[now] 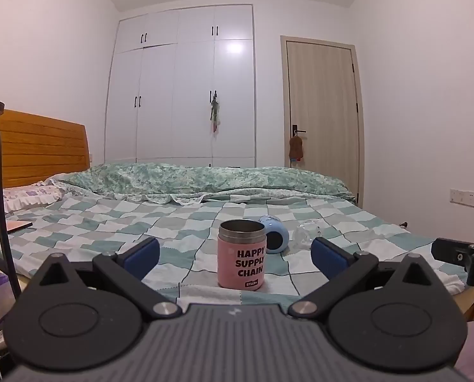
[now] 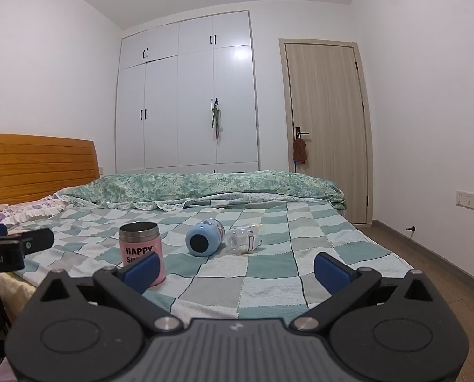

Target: Flip cup upright

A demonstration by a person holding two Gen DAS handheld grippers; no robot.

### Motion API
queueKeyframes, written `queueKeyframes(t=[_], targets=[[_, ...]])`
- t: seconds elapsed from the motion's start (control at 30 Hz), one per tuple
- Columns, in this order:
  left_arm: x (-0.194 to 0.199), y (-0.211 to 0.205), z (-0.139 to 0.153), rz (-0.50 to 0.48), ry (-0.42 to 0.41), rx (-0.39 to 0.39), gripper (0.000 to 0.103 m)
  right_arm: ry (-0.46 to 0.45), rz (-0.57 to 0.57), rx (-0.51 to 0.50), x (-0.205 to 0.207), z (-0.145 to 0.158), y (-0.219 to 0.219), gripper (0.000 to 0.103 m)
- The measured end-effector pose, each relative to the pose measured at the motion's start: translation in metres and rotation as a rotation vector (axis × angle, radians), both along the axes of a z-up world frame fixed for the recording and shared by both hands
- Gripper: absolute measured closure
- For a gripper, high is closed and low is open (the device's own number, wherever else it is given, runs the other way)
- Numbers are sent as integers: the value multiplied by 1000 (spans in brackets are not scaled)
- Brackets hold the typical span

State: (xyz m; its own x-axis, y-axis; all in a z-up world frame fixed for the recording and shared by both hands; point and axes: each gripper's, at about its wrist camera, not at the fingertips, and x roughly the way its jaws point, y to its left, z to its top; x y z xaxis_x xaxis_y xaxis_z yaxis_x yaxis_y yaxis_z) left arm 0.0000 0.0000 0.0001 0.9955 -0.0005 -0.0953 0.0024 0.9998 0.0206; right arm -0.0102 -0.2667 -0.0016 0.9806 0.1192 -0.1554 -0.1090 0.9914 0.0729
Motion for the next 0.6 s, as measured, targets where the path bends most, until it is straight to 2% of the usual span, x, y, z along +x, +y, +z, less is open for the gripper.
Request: queueKeyframes(t=[0.6], targets=[[0,-1,0,0,8,-10,0,2,1,2,0,0,0,0]])
